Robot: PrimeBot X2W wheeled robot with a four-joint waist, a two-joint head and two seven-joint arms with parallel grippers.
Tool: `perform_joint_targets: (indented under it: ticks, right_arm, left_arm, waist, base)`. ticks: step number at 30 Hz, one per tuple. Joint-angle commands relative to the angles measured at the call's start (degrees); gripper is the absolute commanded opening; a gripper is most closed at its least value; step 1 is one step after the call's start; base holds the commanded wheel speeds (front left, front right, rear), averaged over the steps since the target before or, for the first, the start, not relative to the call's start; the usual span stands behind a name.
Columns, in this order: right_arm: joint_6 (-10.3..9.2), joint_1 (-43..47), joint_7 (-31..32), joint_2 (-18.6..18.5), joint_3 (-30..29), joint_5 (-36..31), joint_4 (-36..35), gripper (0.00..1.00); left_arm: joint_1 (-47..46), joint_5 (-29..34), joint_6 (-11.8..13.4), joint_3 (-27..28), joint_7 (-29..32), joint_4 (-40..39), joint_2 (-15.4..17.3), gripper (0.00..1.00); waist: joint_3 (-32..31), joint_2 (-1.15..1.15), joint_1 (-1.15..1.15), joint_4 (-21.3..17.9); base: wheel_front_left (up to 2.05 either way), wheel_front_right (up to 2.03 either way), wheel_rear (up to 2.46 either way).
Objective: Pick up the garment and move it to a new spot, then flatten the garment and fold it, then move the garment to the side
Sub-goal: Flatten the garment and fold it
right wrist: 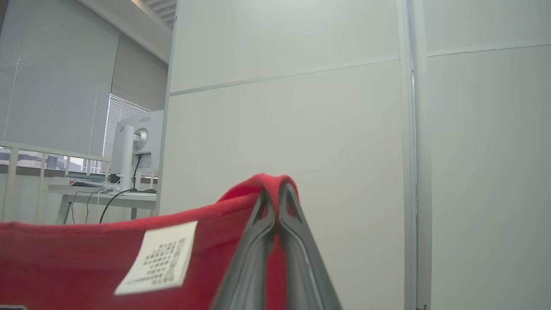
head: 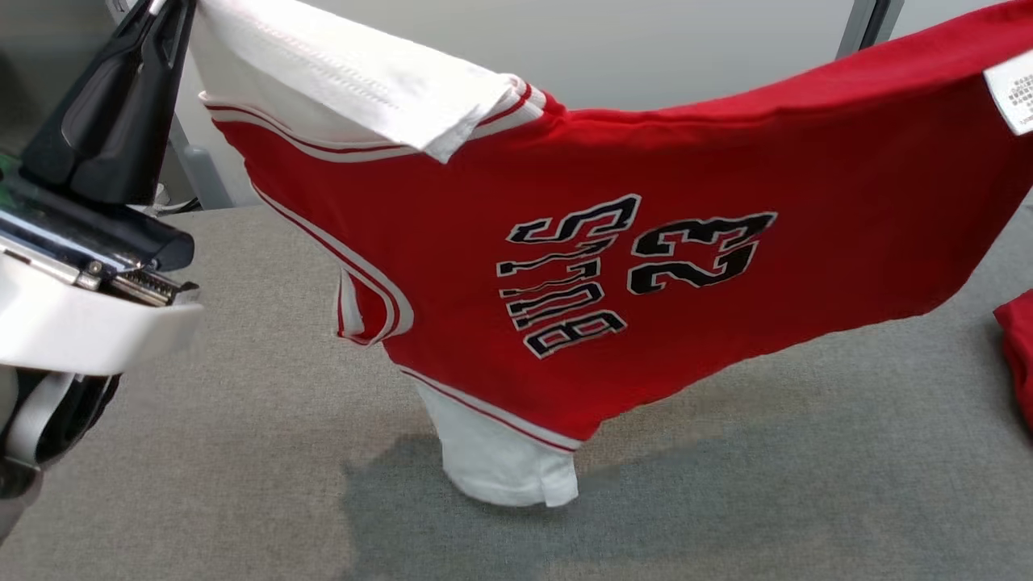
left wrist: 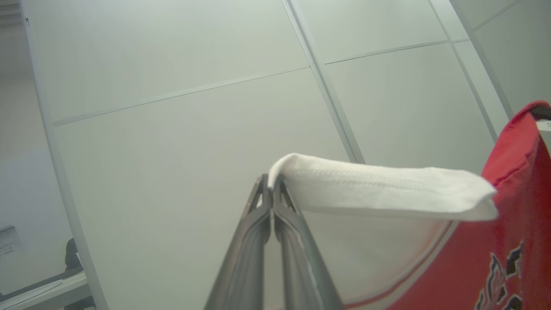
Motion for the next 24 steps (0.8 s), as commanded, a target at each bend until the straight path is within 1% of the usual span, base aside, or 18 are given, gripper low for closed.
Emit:
perform_joint_targets:
  ticks: [1, 3, 5, 10, 12, 13, 14, 17, 20, 22, 24]
  right_arm:
    - [0.24, -0.9, 0.6, -1.5, 0.5, -0.3, -1.2, 0.00]
    - [0.24, -2.0, 1.7, -2.0, 0.4, -0.3, -1.4, 0.00]
    - [0.24, -2.2, 2.5, -2.4, -0.8, -0.2, -2.2, 0.00]
    - [0.24, -1.3, 6.0, -2.4, -8.2, 1.6, -6.3, 0.00]
    - [0.24, -0.9, 8.9, -2.0, -10.7, 1.8, -6.9, 0.00]
    - [0.24, -0.8, 10.9, -1.4, -11.1, 1.9, -6.4, 0.00]
    - [0.24, -0.8, 13.1, -0.8, -10.7, 2.0, -5.5, 0.00]
    - [0.24, -3.1, 19.5, 2.3, -7.1, 2.8, 0.4, 0.00]
    - [0.24, -10.3, 23.0, 6.3, -1.4, 0.9, 11.0, 0.00]
    - [0.24, -17.5, 22.8, 9.8, 1.7, -1.3, 20.4, 0.00]
    - [0.24, -25.9, 20.1, 13.4, 4.9, -4.8, 29.7, 0.00]
  left_arm:
    - [-3.3, 0.3, -0.4, 2.5, 0.3, -0.4, 2.1, 0.00]
    - [-5.3, 0.0, -1.2, 2.1, 0.9, -0.4, 1.4, 0.00]
    - [-7.0, -0.5, -1.5, 2.3, 1.2, -0.9, 0.7, 0.00]
    - [-10.2, -2.4, -0.7, 4.6, 2.4, -3.3, 0.3, 0.00]
    - [-11.3, -3.3, -0.7, 5.0, 3.6, -3.0, 0.5, 0.00]
    - [-11.3, -4.7, -0.8, 4.6, 5.0, -2.2, 0.1, 0.00]
    - [-11.3, -6.0, -1.7, 3.5, 6.7, -1.1, -0.1, 0.00]
    - [-12.6, -8.0, -4.3, 1.0, 8.3, 4.7, -2.2, 0.00]
    - [-16.0, -7.7, -7.7, -1.9, 8.5, 15.8, -4.9, 0.00]
    - [-20.3, -6.0, -10.3, -4.2, 7.8, 25.6, -7.8, 0.00]
    - [-25.5, -3.3, -11.7, -6.1, 5.7, 36.2, -11.4, 0.00]
  waist:
    - [-0.1, 0.00, 0.00, 0.0]
    - [-0.3, 0.00, 0.00, -0.1]
    - [-0.5, 0.00, 0.00, -0.2]
    - [-0.4, 0.00, 0.00, -0.7]
    - [-0.2, 0.00, 0.00, -1.0]
    - [-0.1, 0.00, 0.00, -1.1]
    - [0.0, 0.00, 0.00, -1.3]
    - [0.6, 0.00, 0.00, -1.5]
    - [1.2, 0.00, 0.00, -2.1]
    - [1.5, 0.00, 0.00, -2.3]
    - [1.6, 0.00, 0.00, -2.4]
  base:
    - [0.00, 0.00, 0.00]
    - [0.00, 0.00, 0.00]
    - [0.00, 0.00, 0.00]
    - [0.00, 0.00, 0.00]
    - [0.00, 0.00, 0.00]
    - [0.00, 0.00, 0.00]
    - [0.00, 0.00, 0.00]
    - [0.00, 0.00, 0.00]
    - [0.00, 0.00, 0.00]
    - [0.00, 0.00, 0.00]
    - [0.00, 0.00, 0.00]
